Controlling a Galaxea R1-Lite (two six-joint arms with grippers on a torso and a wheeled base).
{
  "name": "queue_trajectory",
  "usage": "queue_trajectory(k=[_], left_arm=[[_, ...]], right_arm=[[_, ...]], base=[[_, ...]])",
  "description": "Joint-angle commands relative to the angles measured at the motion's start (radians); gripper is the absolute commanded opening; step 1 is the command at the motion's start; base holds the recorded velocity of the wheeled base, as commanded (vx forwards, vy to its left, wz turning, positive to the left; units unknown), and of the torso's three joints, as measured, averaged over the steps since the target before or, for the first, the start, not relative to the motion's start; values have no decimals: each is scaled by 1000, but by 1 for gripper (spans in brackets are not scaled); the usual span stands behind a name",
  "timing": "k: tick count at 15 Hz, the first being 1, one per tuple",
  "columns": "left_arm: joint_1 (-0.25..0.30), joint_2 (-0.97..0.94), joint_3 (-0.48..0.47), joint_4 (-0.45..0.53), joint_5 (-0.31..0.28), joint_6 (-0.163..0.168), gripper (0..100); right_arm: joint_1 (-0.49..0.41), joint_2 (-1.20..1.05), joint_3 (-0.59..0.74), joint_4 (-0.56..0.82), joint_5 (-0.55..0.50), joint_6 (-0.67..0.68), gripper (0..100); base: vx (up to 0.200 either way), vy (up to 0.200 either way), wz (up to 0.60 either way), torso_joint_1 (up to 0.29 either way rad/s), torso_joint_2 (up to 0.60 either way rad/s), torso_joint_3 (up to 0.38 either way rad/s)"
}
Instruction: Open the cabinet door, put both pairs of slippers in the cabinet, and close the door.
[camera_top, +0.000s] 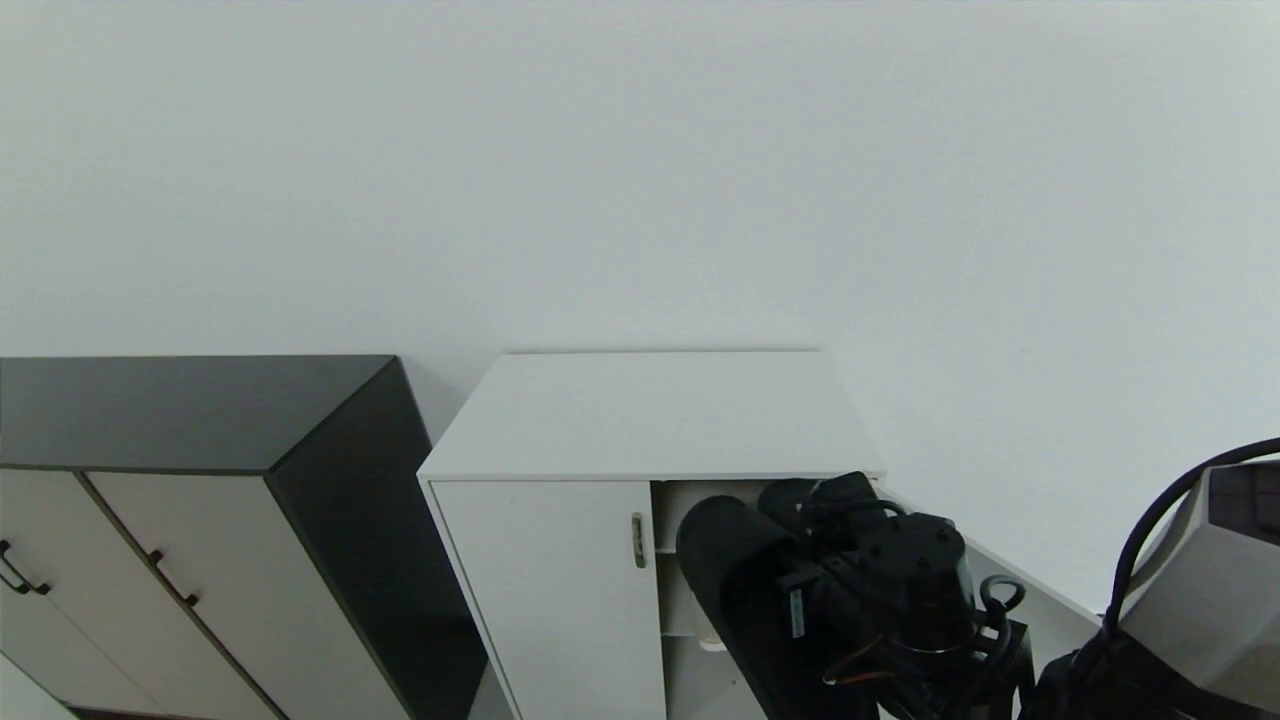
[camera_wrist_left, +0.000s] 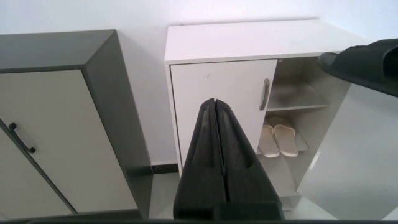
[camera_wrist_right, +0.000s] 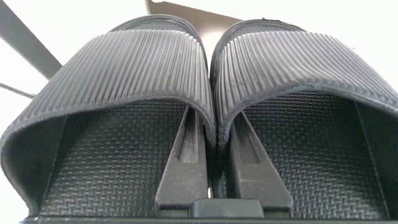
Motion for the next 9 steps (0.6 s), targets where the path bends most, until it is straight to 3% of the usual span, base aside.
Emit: queue_trajectory(k=[1, 9], left_arm=[[0, 1, 0, 0, 0, 0, 0], [0, 1, 0, 0, 0, 2, 0]], right_arm=[[0, 6, 12, -14, 1, -10, 0], [-13, 67, 37, -158, 7, -18, 0]], base=[[0, 0, 0, 0, 0, 0], [0, 0, 0, 0, 0, 0]])
